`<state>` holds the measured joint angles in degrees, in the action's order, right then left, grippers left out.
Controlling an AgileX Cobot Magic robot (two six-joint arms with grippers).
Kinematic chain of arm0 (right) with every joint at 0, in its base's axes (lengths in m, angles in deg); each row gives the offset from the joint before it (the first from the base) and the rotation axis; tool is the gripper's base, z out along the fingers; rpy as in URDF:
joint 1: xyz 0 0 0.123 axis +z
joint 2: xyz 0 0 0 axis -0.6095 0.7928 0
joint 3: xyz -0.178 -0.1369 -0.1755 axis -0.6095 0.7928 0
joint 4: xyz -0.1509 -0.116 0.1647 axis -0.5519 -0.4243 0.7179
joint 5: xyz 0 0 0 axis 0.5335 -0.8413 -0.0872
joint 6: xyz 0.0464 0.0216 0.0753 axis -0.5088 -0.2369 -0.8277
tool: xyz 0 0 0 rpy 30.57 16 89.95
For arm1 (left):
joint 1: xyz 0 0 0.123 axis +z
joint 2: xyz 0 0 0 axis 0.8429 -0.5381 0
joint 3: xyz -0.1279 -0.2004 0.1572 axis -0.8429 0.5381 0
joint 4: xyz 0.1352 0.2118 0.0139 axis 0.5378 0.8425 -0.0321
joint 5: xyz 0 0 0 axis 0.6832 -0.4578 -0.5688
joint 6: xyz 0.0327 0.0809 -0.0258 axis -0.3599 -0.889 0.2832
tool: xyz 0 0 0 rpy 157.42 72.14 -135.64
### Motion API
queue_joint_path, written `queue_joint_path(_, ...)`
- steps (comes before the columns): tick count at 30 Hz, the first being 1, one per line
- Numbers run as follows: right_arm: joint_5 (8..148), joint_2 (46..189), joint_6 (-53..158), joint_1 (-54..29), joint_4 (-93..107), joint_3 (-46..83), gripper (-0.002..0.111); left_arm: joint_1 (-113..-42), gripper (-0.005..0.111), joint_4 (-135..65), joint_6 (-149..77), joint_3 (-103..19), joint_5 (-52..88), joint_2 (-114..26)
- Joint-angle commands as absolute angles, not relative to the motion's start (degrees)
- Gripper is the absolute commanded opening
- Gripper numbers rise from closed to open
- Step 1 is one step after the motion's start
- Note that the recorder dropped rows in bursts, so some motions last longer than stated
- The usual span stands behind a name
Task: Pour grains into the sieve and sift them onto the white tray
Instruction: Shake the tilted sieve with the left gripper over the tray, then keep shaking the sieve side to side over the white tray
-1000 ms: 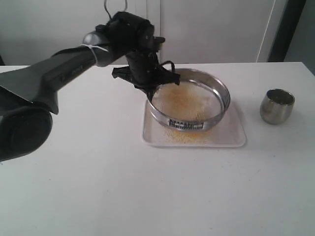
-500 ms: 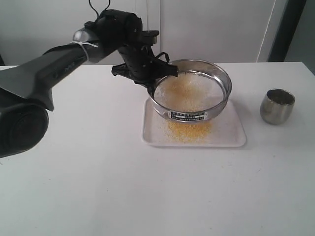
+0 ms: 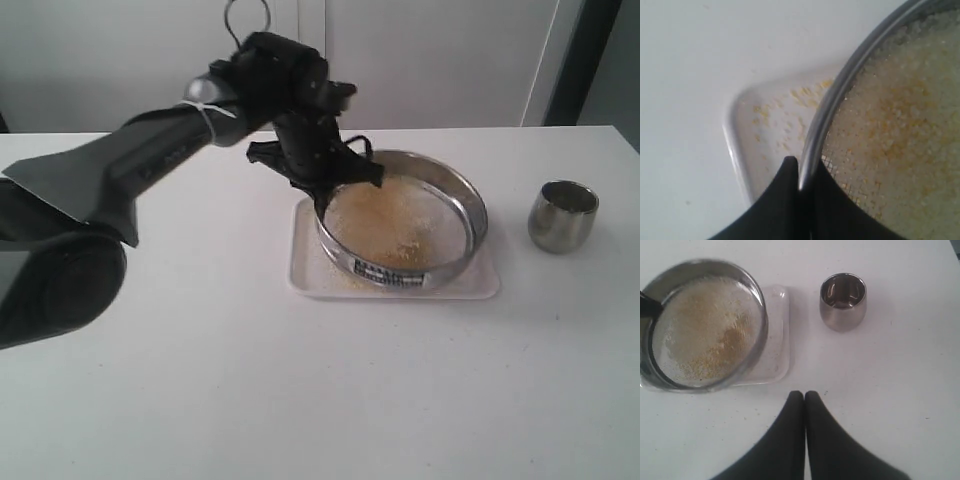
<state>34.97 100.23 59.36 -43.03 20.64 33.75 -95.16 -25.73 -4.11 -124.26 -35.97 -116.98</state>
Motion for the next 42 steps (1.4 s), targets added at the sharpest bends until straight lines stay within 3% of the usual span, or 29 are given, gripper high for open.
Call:
queue_joint_path(1, 35.6, 99.9, 59.3, -43.3, 20.7, 33.8, 0.0, -89.7, 0.0, -26.4, -0.4, -125.9, -37.5, -113.5)
queue_joint_path(4, 35.6, 99.9, 59.3, -43.3, 20.7, 33.8, 0.0, -89.9, 0.0, -39.4, -7.7, -125.9, -36.6, -114.9)
queue_joint_path(8, 35.6, 99.9, 59.3, -43.3, 20.7, 33.8, 0.0, -94.7, 0.0, -29.8, -6.0, -125.9, -36.9, -116.2)
queue_joint_path(11, 35.6, 99.9, 59.3, -43.3, 20.7, 33.8, 0.0, -92.0, 0.0, -20.8, -2.6, -125.9, -39.2, -113.8)
queue_joint_path(14, 35.6, 99.9, 59.3, -43.3, 20.7, 33.8, 0.0, -88.2, 0.0, -35.3, -3.2, -125.9, -38.3, -113.0)
queue_joint_path(16, 35.6, 99.9, 59.3, -43.3, 20.7, 33.8, 0.0, -90.5, 0.0, -42.7, -10.9, -125.8, -35.6, -114.6)
queue_joint_path(19, 35.6, 99.9, 59.3, -43.3, 20.6, 33.8, 0.0, -95.7, 0.0, -31.1, -7.4, -125.8, -35.6, -115.8)
queue_joint_path(22, 35.5, 99.9, 59.3, -43.3, 20.6, 33.8, 0.0, -95.1, 0.0, -17.0, -3.1, -126.0, -40.0, -114.7)
queue_joint_path(25, 35.6, 99.9, 59.3, -43.3, 20.7, 33.8, 0.0, -90.4, 0.0, -26.9, -0.8, -126.0, -38.5, -113.4)
queue_joint_path(27, 35.6, 99.9, 59.3, -43.3, 20.7, 33.8, 0.0, -91.2, 0.0, -37.8, -7.9, -125.7, -36.2, -114.6)
queue_joint_path(31, 35.6, 99.9, 59.3, -43.3, 20.7, 33.8, 0.0, -97.3, 0.0, -24.8, -7.9, -125.7, -37.7, -116.5)
queue_joint_path(34, 35.6, 99.9, 59.3, -43.3, 20.7, 33.8, 0.0, -95.7, 0.0, -16.4, -3.2, -125.8, -38.4, -114.0)
queue_joint_path(38, 35.6, 99.9, 59.3, -43.3, 20.7, 33.8, 0.0, -89.9, 0.0, -28.3, -2.6, -125.8, -37.1, -111.6)
queue_joint_path(40, 35.6, 99.9, 59.3, -43.3, 20.7, 33.8, 0.0, -91.7, 0.0, -35.0, -8.1, -125.8, -35.8, -113.8)
queue_joint_path(42, 35.6, 99.9, 59.3, -43.3, 20.7, 33.8, 0.0, -95.1, 0.0, -29.5, -8.1, -125.8, -35.0, -115.2)
